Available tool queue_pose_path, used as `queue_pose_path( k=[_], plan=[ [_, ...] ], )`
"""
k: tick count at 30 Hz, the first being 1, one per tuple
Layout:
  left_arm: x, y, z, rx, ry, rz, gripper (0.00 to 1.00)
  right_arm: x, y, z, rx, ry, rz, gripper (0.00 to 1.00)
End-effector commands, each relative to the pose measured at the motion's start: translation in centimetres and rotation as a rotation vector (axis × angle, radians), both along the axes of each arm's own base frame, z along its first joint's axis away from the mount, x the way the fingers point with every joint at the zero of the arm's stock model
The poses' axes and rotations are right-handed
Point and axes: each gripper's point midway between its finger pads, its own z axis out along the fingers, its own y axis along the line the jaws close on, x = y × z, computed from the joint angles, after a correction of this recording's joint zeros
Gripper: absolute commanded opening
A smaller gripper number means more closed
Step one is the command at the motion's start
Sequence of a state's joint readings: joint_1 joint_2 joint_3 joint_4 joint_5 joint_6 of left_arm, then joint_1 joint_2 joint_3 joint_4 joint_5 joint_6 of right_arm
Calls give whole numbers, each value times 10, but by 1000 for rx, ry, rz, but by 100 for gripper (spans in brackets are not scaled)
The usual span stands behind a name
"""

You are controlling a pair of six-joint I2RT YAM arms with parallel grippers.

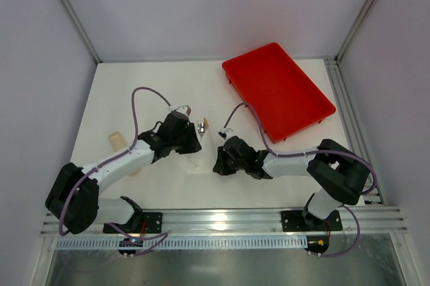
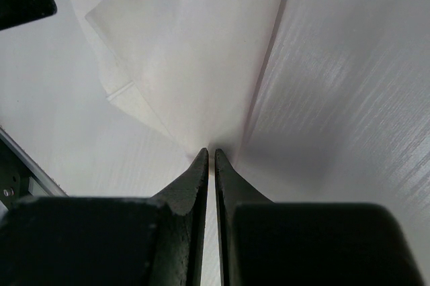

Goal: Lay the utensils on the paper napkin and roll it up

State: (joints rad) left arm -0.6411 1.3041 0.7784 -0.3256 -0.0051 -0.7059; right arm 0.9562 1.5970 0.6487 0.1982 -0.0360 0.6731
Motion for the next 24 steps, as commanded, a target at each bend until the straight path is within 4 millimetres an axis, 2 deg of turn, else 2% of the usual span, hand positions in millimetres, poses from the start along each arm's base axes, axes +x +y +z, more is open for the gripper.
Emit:
queue_pose_path(
  k=[1,7,12,19,24],
  plan=[
    [7,-29,25,-135,-46,-69,30,-10,-13,-18,-85,35,3,9],
    [7,-21,-7,-59,7,-49,27,-9,-14,-14,-86,29,2,9],
    [1,-6,-32,9,37,-11,26,-9,-11,-7,-78,26,8,9],
    [-1,7,-51,74,56,22,23,-5,-2,9,-46,19,13,9],
    [-3,9,-57,80,66,23,23,-4,3,15,-33,25,15,10]
  ],
)
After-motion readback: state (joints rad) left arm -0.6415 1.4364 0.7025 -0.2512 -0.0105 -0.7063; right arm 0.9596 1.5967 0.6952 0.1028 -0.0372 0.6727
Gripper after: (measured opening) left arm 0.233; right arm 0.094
